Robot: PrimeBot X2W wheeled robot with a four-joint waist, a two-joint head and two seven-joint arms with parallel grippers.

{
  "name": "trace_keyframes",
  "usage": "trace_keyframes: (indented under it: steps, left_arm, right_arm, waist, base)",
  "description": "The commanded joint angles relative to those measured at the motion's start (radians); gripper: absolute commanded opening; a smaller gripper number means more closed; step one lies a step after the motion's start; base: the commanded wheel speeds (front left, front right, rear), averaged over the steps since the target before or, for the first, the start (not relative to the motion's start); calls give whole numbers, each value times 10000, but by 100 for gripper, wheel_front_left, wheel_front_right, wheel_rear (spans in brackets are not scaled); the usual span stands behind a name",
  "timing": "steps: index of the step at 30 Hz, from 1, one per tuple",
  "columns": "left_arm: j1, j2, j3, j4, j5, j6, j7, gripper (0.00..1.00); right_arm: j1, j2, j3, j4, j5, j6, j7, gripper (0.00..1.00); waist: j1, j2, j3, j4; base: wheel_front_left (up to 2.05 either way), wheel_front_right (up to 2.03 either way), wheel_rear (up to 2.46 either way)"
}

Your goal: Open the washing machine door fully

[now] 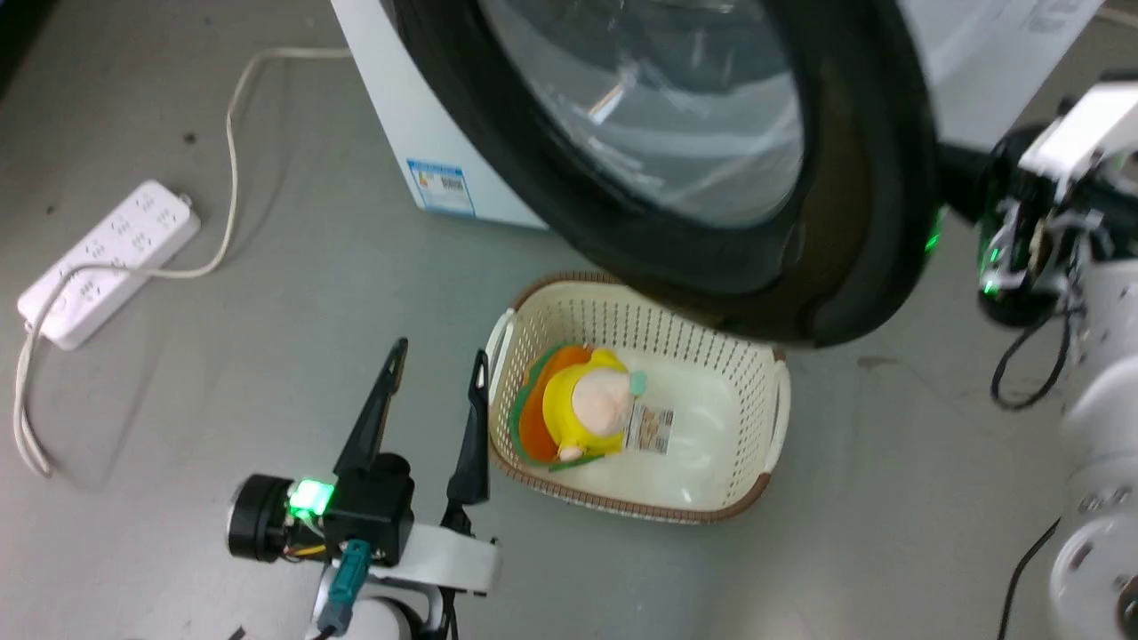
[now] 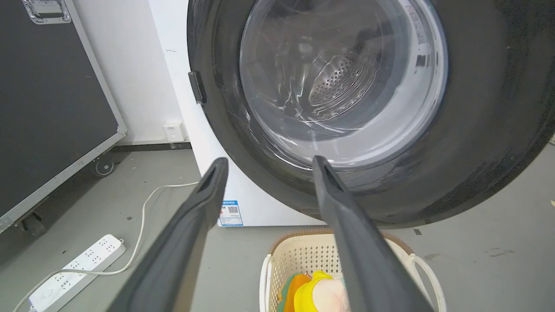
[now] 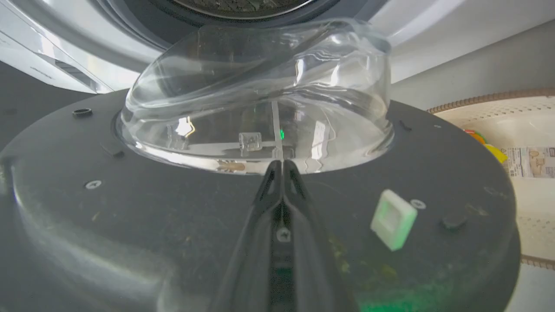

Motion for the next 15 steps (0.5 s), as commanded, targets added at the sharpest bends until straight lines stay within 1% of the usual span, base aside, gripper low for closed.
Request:
trace_keyframes:
  steps: [1, 2, 3, 4, 5, 6, 7, 8, 9, 10, 11, 15]
  left_arm:
    - [173, 23, -60, 55, -9, -55, -53, 100]
    - [173, 23, -60, 55, -9, -55, -53, 100]
    - [319, 23, -106, 102, -14, -84, -53, 100]
    - [319, 23, -106, 102, -14, -84, -53, 100]
    - [442, 18, -165, 154, -21, -121, -53, 100]
    - [442, 18, -165, 154, -21, -121, -53, 100]
    - [567, 11, -212, 196, -45, -158, -53, 100]
    - [632, 9, -241, 219, -54, -186, -53, 100]
    - [632, 9, -241, 219, -54, -186, -53, 100]
    - [744, 13, -286, 270, -70, -245, -53, 100]
    - [744, 13, -286, 270, -70, -245, -53, 100]
    - [861, 6, -325, 366, -112, -320, -53, 100]
  right_arm:
    - [481, 78, 132, -277, 251, 16, 246, 0]
    - [481, 78, 132, -277, 251, 16, 246, 0]
    - [1011, 131, 510, -608, 649, 16, 700, 0]
    - [1011, 131, 510, -608, 649, 16, 700, 0]
    - [1390, 139, 1215, -559, 1488, 16, 1098, 0]
    - [1390, 139, 1215, -559, 1488, 16, 1098, 0]
    - [1769, 142, 2118, -533, 2490, 16, 1282, 0]
    - [1966, 143, 2623, -533, 3008, 16, 1306, 0]
    - [1966, 143, 2623, -533, 3008, 16, 1306, 0]
    - [2410, 144, 3833, -764, 4032, 16, 1267, 0]
    - [2410, 144, 3833, -764, 4032, 16, 1267, 0]
    - [3471, 145, 6338, -1660, 6269, 16, 768, 0]
  waist:
    - [3, 0, -448, -96]
    - [3, 0, -448, -96]
    - [3, 0, -650, -81]
    - [3, 0, -650, -81]
    - [3, 0, -824, -30]
    - [3, 0, -824, -30]
    - [3, 0, -986, -1]
    - [3, 0, -1053, 10]
    - [3, 0, -1053, 10]
    - [3, 0, -1140, 18]
    - [3, 0, -1140, 18]
    - [3, 0, -1226, 44]
  base:
    - [0, 0, 0]
    - [0, 0, 0]
    - [0, 0, 0]
    - [0, 0, 0]
    - [0, 0, 0]
    - [0, 0, 0]
    - [0, 0, 0]
    - [0, 0, 0]
    - [0, 0, 0]
    - [0, 0, 0]
    - [0, 0, 0]
    - [0, 0, 0]
